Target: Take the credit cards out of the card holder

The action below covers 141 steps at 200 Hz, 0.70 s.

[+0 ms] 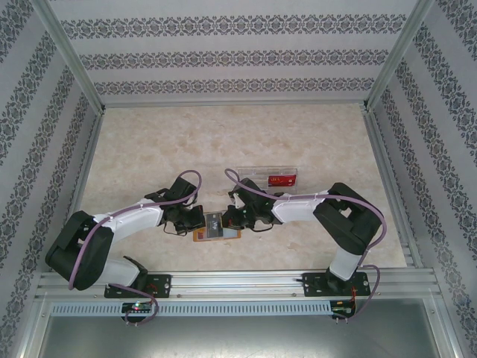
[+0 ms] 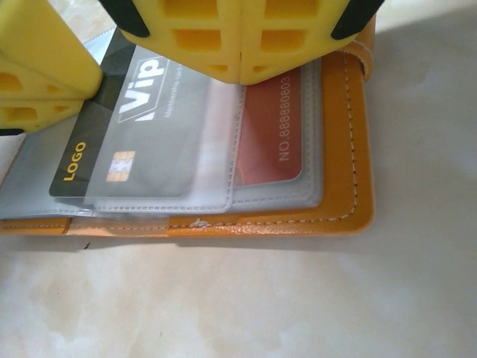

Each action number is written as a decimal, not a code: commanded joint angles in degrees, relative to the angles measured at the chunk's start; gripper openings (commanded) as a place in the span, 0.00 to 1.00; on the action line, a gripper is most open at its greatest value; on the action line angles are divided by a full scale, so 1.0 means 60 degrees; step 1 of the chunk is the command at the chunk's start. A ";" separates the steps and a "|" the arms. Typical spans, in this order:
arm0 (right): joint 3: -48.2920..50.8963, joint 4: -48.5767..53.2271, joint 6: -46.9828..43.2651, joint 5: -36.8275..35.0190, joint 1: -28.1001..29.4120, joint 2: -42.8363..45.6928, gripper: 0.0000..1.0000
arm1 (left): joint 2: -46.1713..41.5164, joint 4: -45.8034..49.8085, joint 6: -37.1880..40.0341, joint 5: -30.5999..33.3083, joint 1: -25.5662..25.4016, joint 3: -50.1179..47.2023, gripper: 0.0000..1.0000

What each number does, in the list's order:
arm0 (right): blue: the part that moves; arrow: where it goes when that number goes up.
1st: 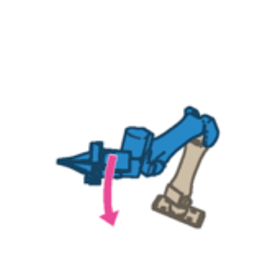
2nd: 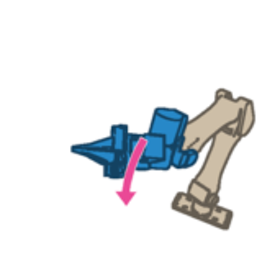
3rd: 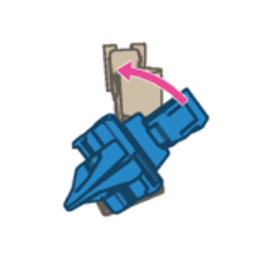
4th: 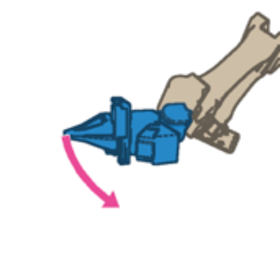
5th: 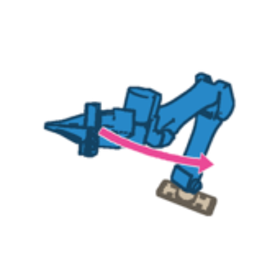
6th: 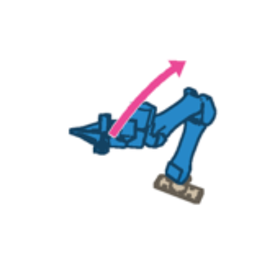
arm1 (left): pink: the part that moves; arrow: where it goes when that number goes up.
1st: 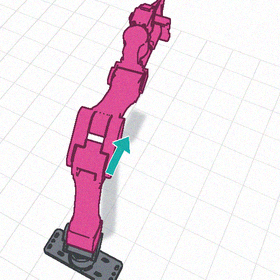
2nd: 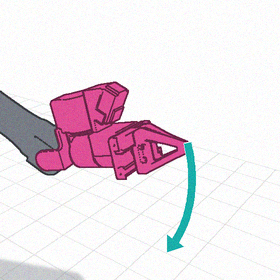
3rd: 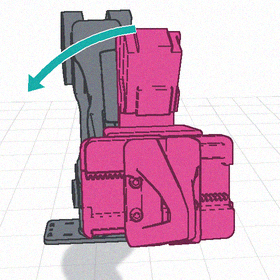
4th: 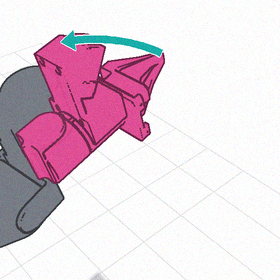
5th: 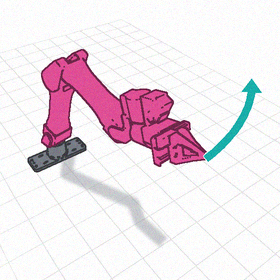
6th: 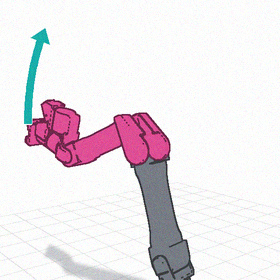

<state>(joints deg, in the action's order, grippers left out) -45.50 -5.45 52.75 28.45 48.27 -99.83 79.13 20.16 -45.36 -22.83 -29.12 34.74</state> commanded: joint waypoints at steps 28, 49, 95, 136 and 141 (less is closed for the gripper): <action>0.0402 0.0317 -0.0158 0.0048 -0.0273 0.0425 0.00 | 0.0131 0.0755 0.0112 0.0560 0.0046 -0.0110 0.00; 0.0571 0.0443 -0.0292 -0.0002 -0.0378 0.0700 0.00 | 0.0114 0.0768 0.0132 0.0546 0.0036 -0.0115 0.00; 0.0826 0.1096 -0.1034 0.0076 -0.0742 0.1636 0.00 | 0.0054 0.0784 0.0155 0.0524 0.0048 -0.0076 0.00; 0.0190 0.2721 -0.2110 -0.0083 -0.0778 0.2263 0.00 | -0.0083 0.0825 0.0162 0.0540 0.0042 -0.0024 0.00; 0.0077 0.2990 -0.2266 -0.0158 -0.0774 0.2320 0.00 | -0.0123 0.0826 0.0158 0.0544 0.0042 0.0003 0.00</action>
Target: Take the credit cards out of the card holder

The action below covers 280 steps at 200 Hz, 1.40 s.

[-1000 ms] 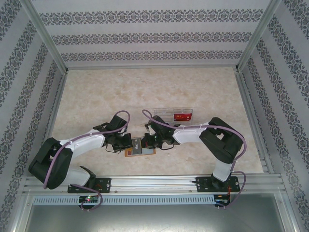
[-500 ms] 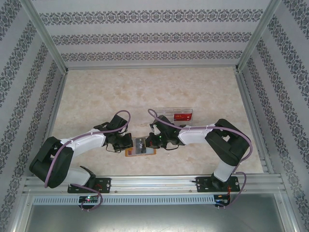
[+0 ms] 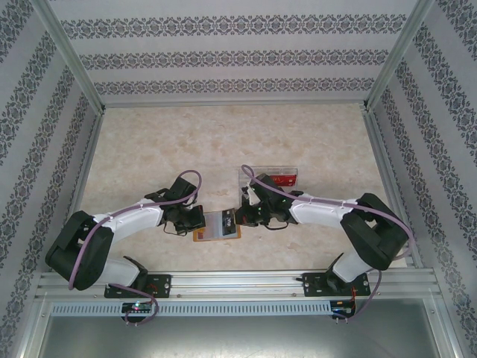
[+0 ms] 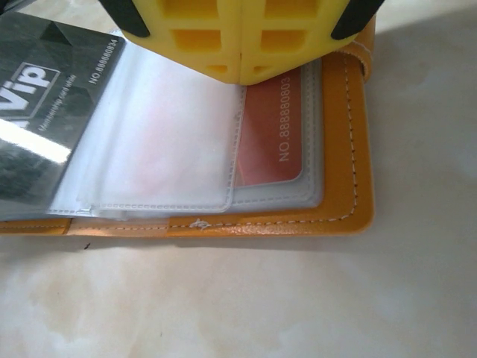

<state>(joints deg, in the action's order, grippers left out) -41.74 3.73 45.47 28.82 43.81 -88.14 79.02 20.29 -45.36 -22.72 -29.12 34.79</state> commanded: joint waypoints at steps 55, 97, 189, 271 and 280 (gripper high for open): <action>-0.2626 0.5251 -0.3627 -0.1630 0.0031 0.1193 0.00 | -0.1013 0.1113 0.0204 0.0572 0.0043 0.0405 0.11; -0.4128 0.7695 -0.6947 -0.3609 0.0101 0.1518 0.00 | -0.2175 0.1295 0.0322 0.0818 0.0044 0.0923 0.48; -0.4763 0.8353 -1.2134 -0.8024 0.1477 0.0856 0.00 | -0.3671 0.2013 0.0368 0.2039 0.0046 0.1221 1.00; -0.4748 0.7387 -1.2775 -0.8993 0.1693 -0.0420 0.00 | -0.4953 0.2205 0.0086 0.2871 0.0048 0.0768 1.00; -0.4763 0.7347 -1.2767 -0.9039 0.1692 -0.0580 0.00 | -0.4931 0.2229 0.0084 0.2842 0.0042 0.0740 1.00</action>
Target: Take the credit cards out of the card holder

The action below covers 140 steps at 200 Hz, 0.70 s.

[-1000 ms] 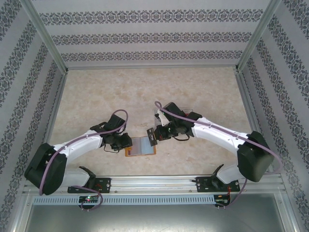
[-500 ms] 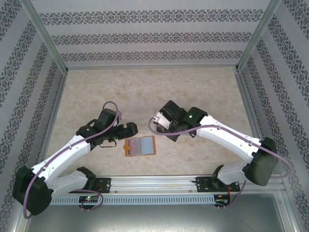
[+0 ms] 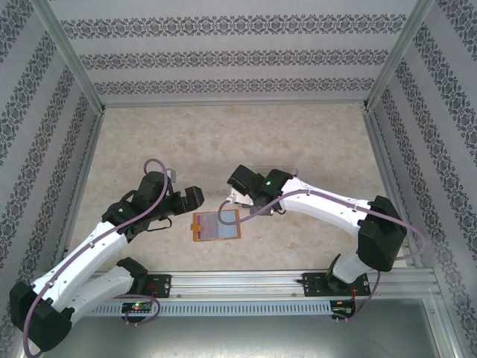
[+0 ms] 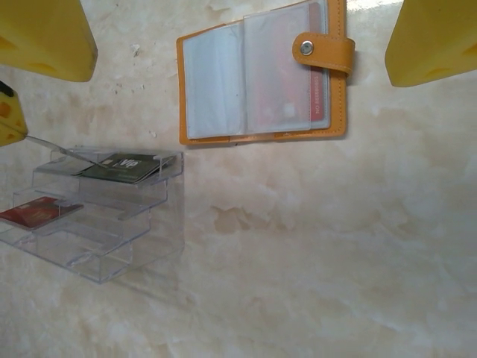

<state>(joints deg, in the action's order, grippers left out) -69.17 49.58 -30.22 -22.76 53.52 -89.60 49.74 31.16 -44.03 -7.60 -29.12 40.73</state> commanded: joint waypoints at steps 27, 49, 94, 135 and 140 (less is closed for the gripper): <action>-0.0176 -0.0426 -0.0083 -0.0501 0.0075 -0.0729 0.00 | -0.0108 0.0524 -0.0205 0.0364 0.0049 -0.0277 1.00; -0.0163 -0.0541 0.0056 -0.0352 0.0075 -0.0923 0.00 | -0.0269 0.0619 -0.0221 0.0465 0.0049 -0.0327 1.00; -0.0110 -0.0747 0.0158 -0.0245 0.0060 -0.1241 0.00 | -0.0373 0.0743 -0.0219 0.0533 0.0057 -0.0350 1.00; 0.0104 -0.0958 0.0304 -0.0191 0.0056 -0.1372 0.00 | -0.0385 0.0807 -0.0242 0.0545 0.0064 -0.0321 1.00; 0.0163 -0.1023 0.0305 -0.0172 0.0047 -0.1363 0.00 | -0.0386 0.0839 -0.0259 0.0561 0.0063 -0.0340 1.00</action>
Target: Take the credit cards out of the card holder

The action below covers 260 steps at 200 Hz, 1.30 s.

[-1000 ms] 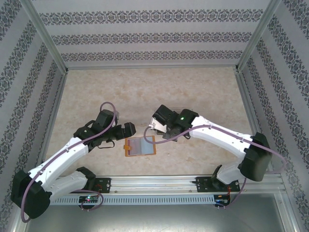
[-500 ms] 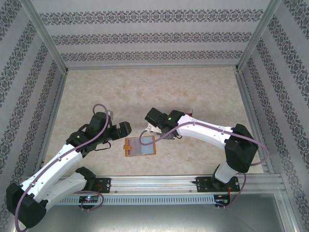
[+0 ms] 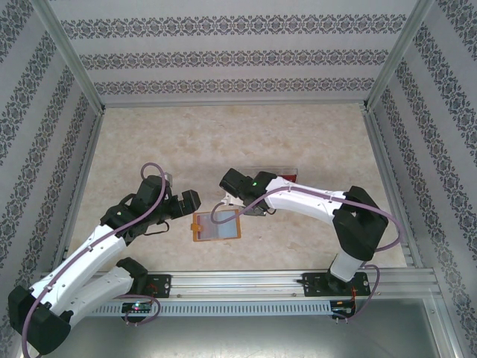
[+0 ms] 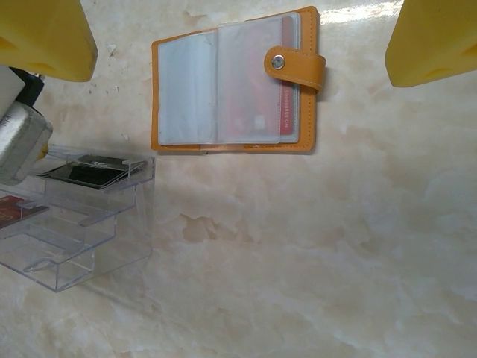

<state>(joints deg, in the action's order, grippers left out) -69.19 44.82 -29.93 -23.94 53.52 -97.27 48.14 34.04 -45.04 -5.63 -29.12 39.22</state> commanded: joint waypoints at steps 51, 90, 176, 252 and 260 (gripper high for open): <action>0.0354 -0.0493 0.0316 0.0030 -0.0006 -0.0263 0.00 | -0.0162 0.0362 -0.0141 0.0211 0.0064 -0.0165 1.00; 0.0267 -0.0511 0.0493 0.0033 -0.0071 -0.0464 0.00 | -0.0161 0.0359 -0.0159 0.0193 0.0064 -0.0189 1.00; -0.0145 -0.0628 0.0950 -0.0820 -0.0413 -0.0559 0.30 | -0.0205 0.0322 -0.0210 0.0249 0.0078 -0.0251 1.00; -0.0437 -0.0640 0.1599 -0.1459 -0.0877 -0.0445 0.27 | 0.0001 0.0166 -0.0274 0.0176 0.0072 -0.0227 1.00; -0.0422 -0.0653 0.1720 -0.1417 -0.0878 -0.0326 0.27 | 0.0043 0.0152 -0.0272 0.0162 0.0075 -0.0225 1.00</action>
<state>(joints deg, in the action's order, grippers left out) -70.41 40.40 -22.68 -31.51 48.18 -100.14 47.90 34.54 -45.67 -5.30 -29.12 37.98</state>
